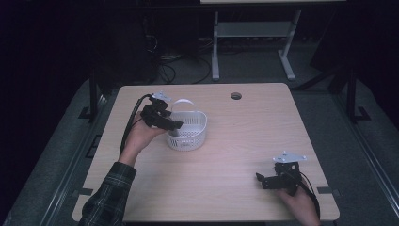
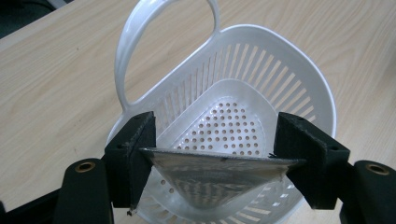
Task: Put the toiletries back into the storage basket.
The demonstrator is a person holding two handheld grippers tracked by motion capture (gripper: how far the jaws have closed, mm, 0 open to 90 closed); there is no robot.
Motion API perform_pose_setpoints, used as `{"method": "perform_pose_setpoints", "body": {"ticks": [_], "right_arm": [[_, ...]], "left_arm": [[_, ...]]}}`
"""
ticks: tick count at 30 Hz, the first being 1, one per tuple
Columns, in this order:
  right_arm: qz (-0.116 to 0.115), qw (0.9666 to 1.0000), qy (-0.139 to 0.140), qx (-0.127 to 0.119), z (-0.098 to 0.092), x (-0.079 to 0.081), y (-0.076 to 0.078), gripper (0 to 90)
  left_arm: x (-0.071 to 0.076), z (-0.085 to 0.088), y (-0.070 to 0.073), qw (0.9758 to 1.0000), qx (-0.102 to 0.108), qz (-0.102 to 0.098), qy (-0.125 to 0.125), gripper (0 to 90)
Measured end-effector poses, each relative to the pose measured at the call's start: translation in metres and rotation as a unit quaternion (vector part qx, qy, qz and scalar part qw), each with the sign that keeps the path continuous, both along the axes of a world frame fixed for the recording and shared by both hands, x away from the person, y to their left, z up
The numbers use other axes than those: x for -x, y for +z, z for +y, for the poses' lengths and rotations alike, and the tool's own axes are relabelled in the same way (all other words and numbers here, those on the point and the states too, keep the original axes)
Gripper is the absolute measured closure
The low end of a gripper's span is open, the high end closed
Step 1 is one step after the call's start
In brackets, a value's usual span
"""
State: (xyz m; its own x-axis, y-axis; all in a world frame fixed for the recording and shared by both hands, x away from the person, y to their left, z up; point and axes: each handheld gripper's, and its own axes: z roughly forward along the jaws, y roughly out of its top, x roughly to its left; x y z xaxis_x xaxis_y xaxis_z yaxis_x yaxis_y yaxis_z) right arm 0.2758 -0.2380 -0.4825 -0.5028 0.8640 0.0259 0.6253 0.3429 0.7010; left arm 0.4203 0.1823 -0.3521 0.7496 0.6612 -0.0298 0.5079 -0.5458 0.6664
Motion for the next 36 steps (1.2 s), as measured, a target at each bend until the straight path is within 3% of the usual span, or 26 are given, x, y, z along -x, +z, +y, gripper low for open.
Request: {"method": "perform_pose_setpoints", "body": {"ticks": [5,10,16,26,36], "right_arm": [[0.000,1.0000,0.000,0.000,0.000,0.000,0.000,1.5],[0.000,1.0000,0.000,0.000,0.000,0.000,0.000,1.5],[0.000,1.0000,0.000,0.000,0.000,0.000,0.000,1.5],[0.000,1.0000,0.000,0.000,0.000,0.000,0.000,1.5],[0.000,1.0000,0.000,0.000,0.000,0.000,0.000,1.5]], "left_arm": [[0.001,0.001,0.000,1.0000,0.004,-0.003,-0.002,28.5],[0.003,0.004,0.005,0.9997,0.020,-0.012,-0.002,20.5],[0.006,0.010,0.009,0.9996,0.022,-0.016,-0.005,15.0],[0.016,0.025,0.019,0.9994,0.023,-0.027,-0.005,14.7],[0.031,0.041,0.019,0.9989,0.034,-0.032,-0.002,14.7]]}}
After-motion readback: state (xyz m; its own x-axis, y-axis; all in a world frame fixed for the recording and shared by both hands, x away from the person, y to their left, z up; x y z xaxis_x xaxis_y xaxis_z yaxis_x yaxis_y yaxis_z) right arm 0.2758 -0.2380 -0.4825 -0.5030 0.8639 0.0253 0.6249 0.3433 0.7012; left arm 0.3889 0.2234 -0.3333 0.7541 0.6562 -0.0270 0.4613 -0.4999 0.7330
